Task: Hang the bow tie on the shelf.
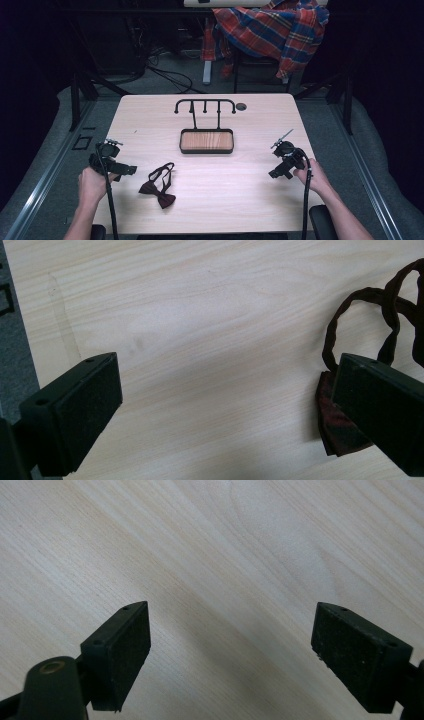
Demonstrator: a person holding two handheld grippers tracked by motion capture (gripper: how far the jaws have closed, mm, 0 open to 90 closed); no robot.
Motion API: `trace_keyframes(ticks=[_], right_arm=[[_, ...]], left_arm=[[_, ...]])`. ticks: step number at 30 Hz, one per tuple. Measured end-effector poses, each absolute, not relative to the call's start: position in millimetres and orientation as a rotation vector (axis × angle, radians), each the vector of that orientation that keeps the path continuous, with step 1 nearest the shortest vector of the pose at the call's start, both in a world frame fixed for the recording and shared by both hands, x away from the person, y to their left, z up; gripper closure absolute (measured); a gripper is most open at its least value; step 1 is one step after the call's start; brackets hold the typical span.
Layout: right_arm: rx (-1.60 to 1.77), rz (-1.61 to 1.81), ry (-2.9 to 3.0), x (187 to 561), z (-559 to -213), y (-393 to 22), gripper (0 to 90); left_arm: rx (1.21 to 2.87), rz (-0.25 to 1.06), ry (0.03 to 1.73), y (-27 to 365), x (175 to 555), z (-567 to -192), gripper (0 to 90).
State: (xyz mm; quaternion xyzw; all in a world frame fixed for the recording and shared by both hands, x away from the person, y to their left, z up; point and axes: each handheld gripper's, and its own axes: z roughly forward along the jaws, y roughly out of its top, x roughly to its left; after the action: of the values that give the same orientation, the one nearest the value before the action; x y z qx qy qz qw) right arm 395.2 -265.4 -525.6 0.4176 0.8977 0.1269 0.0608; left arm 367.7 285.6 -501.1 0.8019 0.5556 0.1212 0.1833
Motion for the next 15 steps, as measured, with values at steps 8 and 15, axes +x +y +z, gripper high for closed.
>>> trace_keyframes(ticks=[8,15], right_arm=[[1.266,0.389,2.709,394.5,-525.9,-264.5,15.8],[1.252,0.380,2.723,395.2,-526.0,-264.0,15.9]], left_arm=[[2.258,0.346,1.558,284.2,367.6,-500.0,0.0],[2.257,0.345,1.546,283.0,368.1,-497.6,0.0]])
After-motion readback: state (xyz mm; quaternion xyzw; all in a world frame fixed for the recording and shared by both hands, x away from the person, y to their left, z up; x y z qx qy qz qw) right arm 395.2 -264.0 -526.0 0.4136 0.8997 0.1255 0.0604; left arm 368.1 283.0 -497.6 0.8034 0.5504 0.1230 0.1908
